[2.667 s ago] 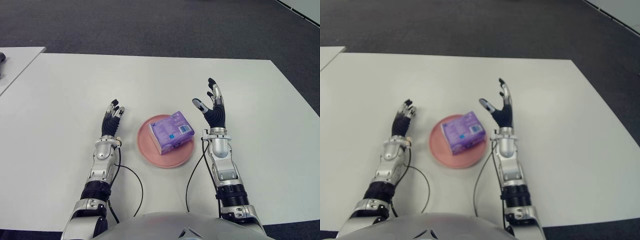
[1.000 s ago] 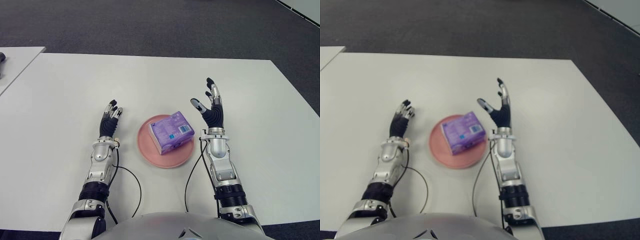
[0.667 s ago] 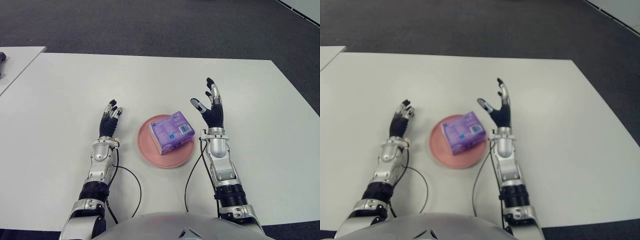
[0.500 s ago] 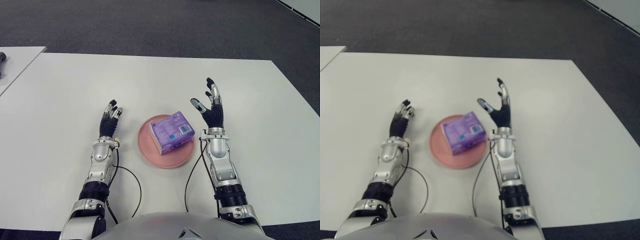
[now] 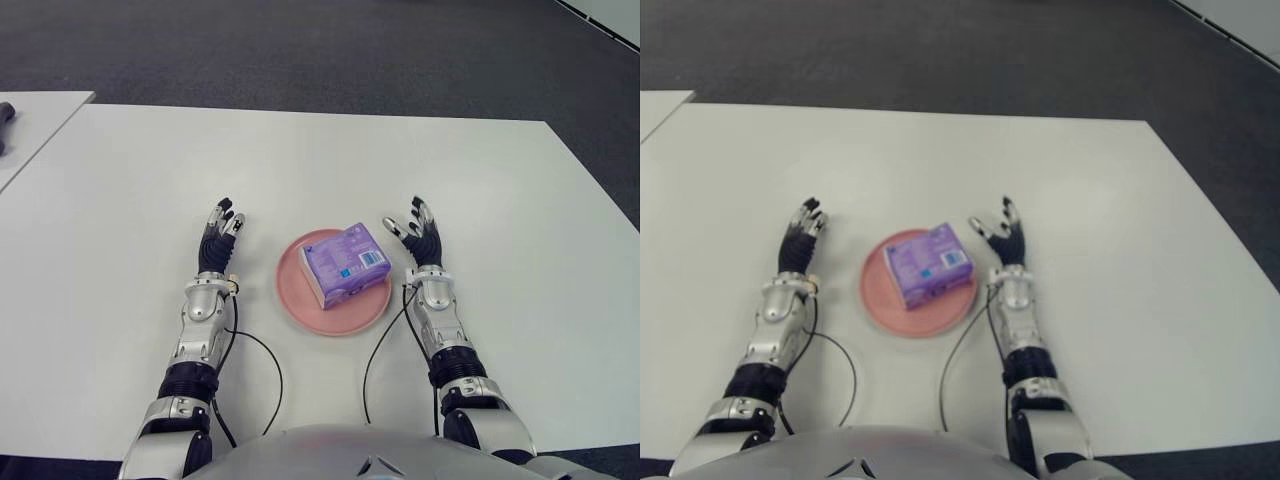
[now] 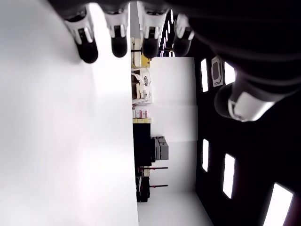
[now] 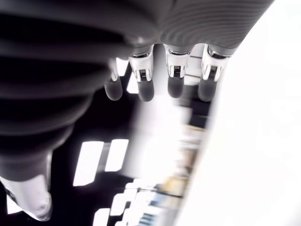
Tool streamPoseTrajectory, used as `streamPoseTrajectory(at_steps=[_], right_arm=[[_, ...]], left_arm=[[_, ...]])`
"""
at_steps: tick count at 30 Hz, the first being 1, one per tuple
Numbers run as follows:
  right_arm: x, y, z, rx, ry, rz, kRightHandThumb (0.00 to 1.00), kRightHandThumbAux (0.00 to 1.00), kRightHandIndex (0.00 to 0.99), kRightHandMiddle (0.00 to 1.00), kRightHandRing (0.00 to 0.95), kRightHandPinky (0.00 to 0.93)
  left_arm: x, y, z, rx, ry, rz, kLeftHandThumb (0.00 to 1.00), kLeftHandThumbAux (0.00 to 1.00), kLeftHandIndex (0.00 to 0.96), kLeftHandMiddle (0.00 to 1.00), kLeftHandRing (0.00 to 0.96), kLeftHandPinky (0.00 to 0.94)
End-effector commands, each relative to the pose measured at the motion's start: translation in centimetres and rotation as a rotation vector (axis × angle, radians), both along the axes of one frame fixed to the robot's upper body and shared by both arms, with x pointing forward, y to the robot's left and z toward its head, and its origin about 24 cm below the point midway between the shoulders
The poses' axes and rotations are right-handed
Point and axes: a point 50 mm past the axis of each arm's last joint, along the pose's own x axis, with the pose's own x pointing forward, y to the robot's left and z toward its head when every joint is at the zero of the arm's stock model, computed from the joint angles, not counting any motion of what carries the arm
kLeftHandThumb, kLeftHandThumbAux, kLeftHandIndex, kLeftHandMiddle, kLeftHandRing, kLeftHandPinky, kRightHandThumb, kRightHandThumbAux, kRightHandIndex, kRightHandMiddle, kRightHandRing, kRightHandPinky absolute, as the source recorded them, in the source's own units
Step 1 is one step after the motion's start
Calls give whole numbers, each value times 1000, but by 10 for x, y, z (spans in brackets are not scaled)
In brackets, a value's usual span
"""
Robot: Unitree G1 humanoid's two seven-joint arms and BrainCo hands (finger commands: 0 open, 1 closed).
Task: Put the tissue paper into the plate.
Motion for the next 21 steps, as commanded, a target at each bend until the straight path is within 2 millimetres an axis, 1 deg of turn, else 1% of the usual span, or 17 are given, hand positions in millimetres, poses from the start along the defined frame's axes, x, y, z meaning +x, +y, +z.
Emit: streamPoseTrajectory(at_steps=[1, 13, 21], right_arm=[[-18, -17, -56, 227, 273, -125, 0, 648, 0, 0, 0, 0], [-18, -21, -57, 284, 258, -172, 41, 672, 0, 0, 0, 0], [-17, -22, -57, 298, 243, -171, 50, 683, 0, 0, 0, 0]], left_arm=[[-1, -2, -3, 25, 21, -12, 0, 471, 0, 0, 0, 0], [-1, -1, -2, 51, 13, 5, 0, 461, 0, 0, 0, 0], [-1, 0, -2, 74, 21, 10, 0, 450, 0, 0, 0, 0]])
